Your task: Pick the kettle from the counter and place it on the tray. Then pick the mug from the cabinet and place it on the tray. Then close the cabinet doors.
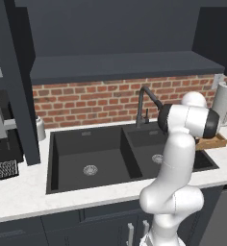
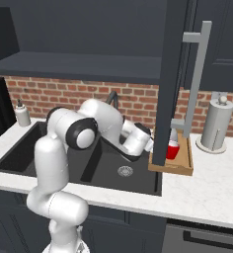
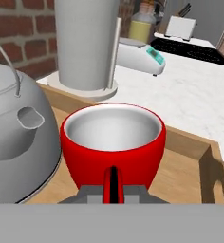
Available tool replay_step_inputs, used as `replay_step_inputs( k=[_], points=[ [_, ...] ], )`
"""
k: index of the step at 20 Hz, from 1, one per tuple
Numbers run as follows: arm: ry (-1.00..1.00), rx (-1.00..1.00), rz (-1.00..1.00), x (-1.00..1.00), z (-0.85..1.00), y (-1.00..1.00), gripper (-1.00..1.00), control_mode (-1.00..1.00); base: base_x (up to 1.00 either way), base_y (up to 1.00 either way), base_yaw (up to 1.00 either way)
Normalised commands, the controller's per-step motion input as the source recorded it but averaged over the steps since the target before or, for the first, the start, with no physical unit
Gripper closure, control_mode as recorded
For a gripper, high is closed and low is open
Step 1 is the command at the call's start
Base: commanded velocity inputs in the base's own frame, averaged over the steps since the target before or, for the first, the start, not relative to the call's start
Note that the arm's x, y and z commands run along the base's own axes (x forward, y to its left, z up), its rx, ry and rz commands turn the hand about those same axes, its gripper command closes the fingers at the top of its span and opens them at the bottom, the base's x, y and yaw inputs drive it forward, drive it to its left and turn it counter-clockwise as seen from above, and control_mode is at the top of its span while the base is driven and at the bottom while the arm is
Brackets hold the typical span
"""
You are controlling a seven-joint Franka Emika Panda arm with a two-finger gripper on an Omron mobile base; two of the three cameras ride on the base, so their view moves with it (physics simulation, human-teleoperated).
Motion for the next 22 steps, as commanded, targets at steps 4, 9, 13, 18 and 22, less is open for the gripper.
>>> replay_step_inputs(
  k=[4,9,13,18,22],
  points=[
    [0.0,-0.03,0.0,0.01,-0.18,-0.05,1.0,-1.0,0.0,0.0,0.0],
    [0.0,-0.04,0.0,0.04,-0.18,-0.02,1.0,-1.0,0.0,0.0,0.0],
    [0.0,-0.02,0.0,0.0,-0.2,0.0,1.0,-1.0,0.0,0.0,0.0],
    [0.0,-0.01,0.0,0.0,-0.08,-0.01,-1.0,-1.0,0.0,0.0,0.0],
    [0.0,0.0,0.0,0.0,-0.06,-0.01,-1.0,-1.0,0.0,0.0,0.0]
  ],
)
